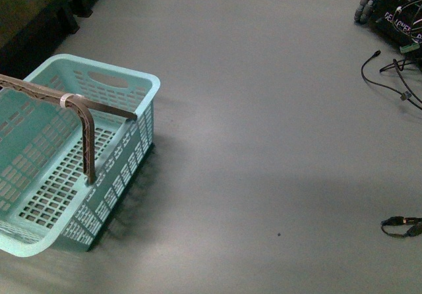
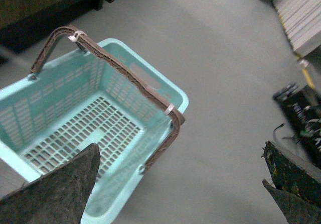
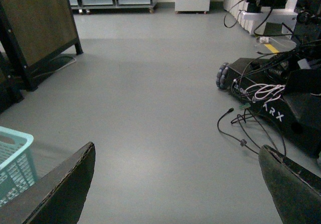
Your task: Pick lemon and mango into basket
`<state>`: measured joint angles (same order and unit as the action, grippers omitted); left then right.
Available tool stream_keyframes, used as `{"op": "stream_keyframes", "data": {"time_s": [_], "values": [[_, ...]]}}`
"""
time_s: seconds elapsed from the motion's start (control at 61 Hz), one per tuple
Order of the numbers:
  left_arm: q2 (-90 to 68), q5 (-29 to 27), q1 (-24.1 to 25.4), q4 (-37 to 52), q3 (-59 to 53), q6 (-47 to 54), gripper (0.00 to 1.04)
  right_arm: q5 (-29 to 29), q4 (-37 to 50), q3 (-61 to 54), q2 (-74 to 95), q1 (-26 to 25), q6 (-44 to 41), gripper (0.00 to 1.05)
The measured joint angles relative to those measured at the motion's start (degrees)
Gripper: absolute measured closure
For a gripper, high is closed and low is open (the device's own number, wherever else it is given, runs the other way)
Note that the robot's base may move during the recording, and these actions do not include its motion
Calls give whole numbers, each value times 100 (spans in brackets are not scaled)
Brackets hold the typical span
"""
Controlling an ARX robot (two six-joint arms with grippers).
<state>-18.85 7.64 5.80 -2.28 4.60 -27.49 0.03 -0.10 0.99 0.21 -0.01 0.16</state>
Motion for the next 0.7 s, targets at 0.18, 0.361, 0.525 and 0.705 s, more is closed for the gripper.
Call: {"op": "stream_keyframes", "data": {"time_s": [0.18, 0.361, 0.525, 0.705], "values": [[-2398, 162, 245, 2286, 188, -1178, 7, 0, 0, 0, 0, 0, 0, 9], [-5521, 118, 254, 4433, 940, -2168, 7, -2, 0, 0, 0, 0, 0, 9], [-7812, -48, -7, 5018, 1818, -2887, 7, 0, 0, 0, 0, 0, 0, 9], [-9202, -188, -227, 5027, 2651, -3327, 7, 0, 0, 0, 0, 0, 0, 9]]}}
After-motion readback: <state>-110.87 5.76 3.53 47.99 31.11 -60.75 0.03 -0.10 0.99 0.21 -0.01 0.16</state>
